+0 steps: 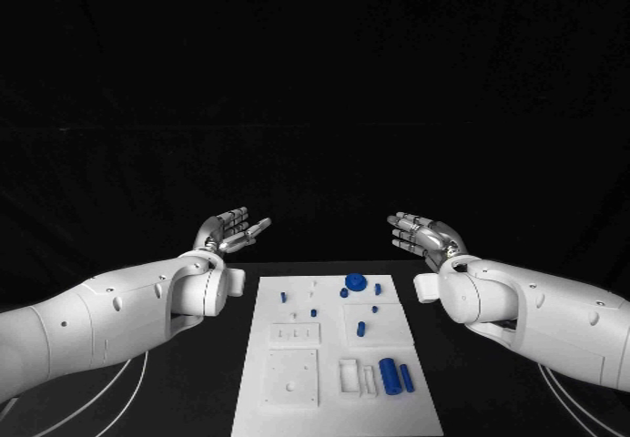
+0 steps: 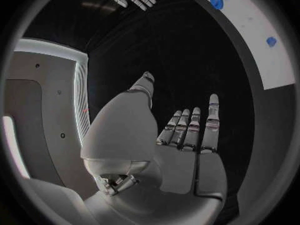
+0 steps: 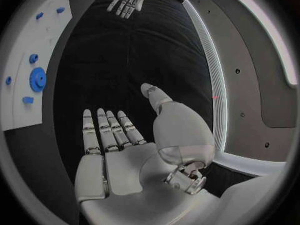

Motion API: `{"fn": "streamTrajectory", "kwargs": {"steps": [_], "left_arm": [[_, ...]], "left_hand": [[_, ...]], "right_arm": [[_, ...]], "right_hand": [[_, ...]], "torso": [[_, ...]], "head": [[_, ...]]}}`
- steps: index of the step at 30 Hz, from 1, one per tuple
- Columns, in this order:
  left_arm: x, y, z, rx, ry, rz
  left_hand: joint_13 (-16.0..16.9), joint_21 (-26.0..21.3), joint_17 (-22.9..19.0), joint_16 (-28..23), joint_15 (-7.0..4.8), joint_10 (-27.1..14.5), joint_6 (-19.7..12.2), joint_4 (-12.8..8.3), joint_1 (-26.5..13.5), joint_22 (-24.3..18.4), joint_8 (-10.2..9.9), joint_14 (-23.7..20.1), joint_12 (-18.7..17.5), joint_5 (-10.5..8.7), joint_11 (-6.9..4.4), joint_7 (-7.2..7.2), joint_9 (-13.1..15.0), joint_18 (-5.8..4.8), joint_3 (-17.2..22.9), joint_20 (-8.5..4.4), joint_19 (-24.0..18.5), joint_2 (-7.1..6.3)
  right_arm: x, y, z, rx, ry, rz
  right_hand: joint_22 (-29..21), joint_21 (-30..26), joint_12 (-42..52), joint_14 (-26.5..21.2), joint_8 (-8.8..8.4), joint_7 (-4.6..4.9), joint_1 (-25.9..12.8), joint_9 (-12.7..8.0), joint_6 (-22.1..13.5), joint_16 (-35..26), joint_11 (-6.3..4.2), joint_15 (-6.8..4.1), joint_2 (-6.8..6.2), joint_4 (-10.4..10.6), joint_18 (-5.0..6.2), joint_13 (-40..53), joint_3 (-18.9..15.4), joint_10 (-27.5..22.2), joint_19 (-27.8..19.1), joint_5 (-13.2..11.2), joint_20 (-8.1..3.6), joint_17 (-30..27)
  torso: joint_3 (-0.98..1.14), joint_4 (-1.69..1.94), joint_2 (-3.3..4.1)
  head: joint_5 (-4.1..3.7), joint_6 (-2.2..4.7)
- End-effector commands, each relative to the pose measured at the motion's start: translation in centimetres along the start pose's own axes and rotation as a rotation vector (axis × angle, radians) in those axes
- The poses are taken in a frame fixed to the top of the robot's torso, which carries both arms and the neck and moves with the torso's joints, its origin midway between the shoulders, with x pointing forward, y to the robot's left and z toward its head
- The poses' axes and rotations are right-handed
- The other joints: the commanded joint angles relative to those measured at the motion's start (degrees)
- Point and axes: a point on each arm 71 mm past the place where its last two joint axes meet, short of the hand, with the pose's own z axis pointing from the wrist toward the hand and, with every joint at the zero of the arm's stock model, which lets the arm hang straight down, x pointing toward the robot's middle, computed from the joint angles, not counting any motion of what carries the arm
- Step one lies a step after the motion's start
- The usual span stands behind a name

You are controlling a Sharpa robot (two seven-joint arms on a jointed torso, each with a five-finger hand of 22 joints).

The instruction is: Assemble the parts on the task board

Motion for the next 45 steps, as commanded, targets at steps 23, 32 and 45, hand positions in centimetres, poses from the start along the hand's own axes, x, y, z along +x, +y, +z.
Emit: {"fn": "streamTrajectory", "kwargs": {"steps": [23,32,45], "left_arm": [[-0.8,-0.5,1.2,-0.049,0.133,-0.031],[-1.0,-0.4,0.1,-0.036,0.215,-0.046],[-0.6,-1.2,-2.4,-0.029,0.311,-0.078]], "left_hand": [[0.8,1.7,1.2,3.2,3.23,20.1,14.9,-10.6,-1.7,0.6,1.1,24.2,1.1,-0.22,3.25,3.12,0.8,-2.94,-0.1,-4.41,8.4,6.75],[1.2,6.1,1.5,6.7,-0.78,32.5,22.9,-15.4,-0.4,1.7,1.4,35.7,1.6,-0.67,2.31,2.96,1.1,-6.37,-2.4,-9.98,16.0,9.50],[1.2,13.2,1.8,17.9,-3.22,31.8,21.9,-16.6,-0.5,5.1,1.4,39.5,1.6,-0.89,1.63,2.83,1.1,-7.39,-3.2,-13.09,18.8,9.36]], "right_arm": [[-1.4,1.0,1.9,-0.143,0.165,-0.505],[0.4,0.9,2.1,-0.212,0.306,-0.836],[3.0,0.8,1.7,-0.264,0.352,-1.275]], "right_hand": [[1.4,3.7,1.4,31.8,1.39,-0.30,7.1,1.3,29.1,1.3,-1.32,-1.92,-2.17,-4.7,-3.64,1.2,6.6,30.7,27.4,-1.5,-7.16,1.3],[4.5,12.7,1.4,52.1,1.68,-1.61,9.7,1.7,35.0,5.4,-5.14,-9.49,-3.26,-5.8,-3.15,1.3,5.0,39.8,44.9,-7.0,-15.25,5.6],[16.6,29.5,1.4,53.8,1.34,-2.29,9.5,1.6,35.7,31.2,-6.39,-12.35,-4.25,-8.0,-1.72,1.4,2.9,41.5,52.7,-7.8,-19.29,31.3]], "torso": [[-0.25,-0.14,-0.08],[-0.30,0.29,0.45],[-0.19,1.95,2.86]], "head": [[1.56,-1.87],[0.86,-3.01],[0.41,-3.85]]}}
